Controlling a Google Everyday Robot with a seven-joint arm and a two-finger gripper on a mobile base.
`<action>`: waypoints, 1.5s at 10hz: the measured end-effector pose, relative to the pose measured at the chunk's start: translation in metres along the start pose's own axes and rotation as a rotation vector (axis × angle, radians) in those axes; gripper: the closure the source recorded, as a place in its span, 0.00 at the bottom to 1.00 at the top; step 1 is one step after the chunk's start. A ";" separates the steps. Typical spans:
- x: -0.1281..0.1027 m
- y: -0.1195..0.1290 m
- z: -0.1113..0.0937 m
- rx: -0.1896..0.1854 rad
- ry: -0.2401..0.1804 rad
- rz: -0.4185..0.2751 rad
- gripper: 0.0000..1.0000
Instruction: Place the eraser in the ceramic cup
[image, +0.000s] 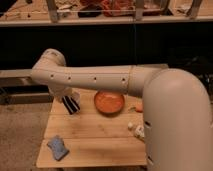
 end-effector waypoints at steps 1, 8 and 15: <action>0.006 0.001 0.000 0.011 -0.004 0.001 0.99; 0.038 0.012 -0.001 0.050 -0.013 0.045 0.99; 0.047 0.024 0.015 0.119 -0.052 0.134 0.99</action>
